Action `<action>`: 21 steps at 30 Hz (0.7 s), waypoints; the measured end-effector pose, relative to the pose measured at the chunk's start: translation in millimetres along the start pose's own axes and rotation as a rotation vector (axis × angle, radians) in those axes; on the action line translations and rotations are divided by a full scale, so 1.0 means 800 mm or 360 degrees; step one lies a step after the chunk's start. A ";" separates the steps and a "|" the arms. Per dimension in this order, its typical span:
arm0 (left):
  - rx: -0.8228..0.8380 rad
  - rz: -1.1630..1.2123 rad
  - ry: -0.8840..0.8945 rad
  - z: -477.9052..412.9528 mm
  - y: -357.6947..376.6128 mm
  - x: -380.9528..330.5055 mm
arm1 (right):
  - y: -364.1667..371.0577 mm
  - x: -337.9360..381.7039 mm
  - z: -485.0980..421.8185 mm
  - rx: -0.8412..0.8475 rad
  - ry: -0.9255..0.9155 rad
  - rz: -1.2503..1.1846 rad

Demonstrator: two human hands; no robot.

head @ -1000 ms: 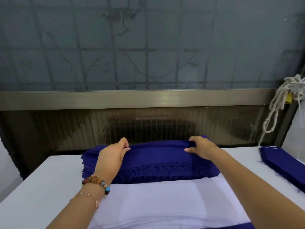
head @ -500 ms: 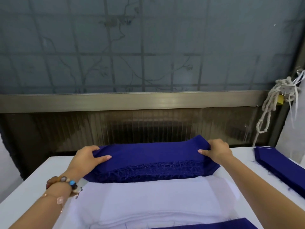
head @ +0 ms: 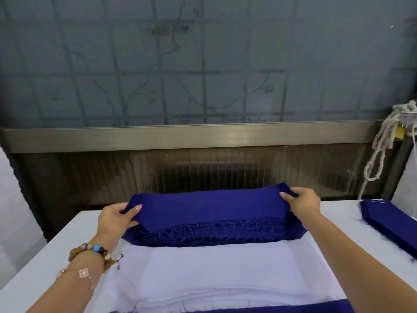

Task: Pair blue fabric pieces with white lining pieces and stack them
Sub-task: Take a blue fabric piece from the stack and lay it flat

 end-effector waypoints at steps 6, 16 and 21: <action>0.0008 0.0463 -0.0074 -0.003 0.010 0.007 | -0.004 -0.032 -0.004 0.0040 0.0201 -0.0772; -0.0039 0.0371 -0.0083 0.034 -0.005 -0.025 | -0.028 -0.030 0.034 0.0052 0.0161 -0.0799; 0.0039 0.0268 -0.0039 0.085 -0.007 -0.039 | -0.050 -0.046 0.070 0.0061 0.0155 -0.0718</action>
Point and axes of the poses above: each hand's wrist, its own z-axis away from the middle knuckle, its own y-axis out of the palm, x = y × z, the point moved 7 cm from there along -z, towards the middle knuckle, and after that the axes turned 13 degrees about x, right-handed, at the moved point
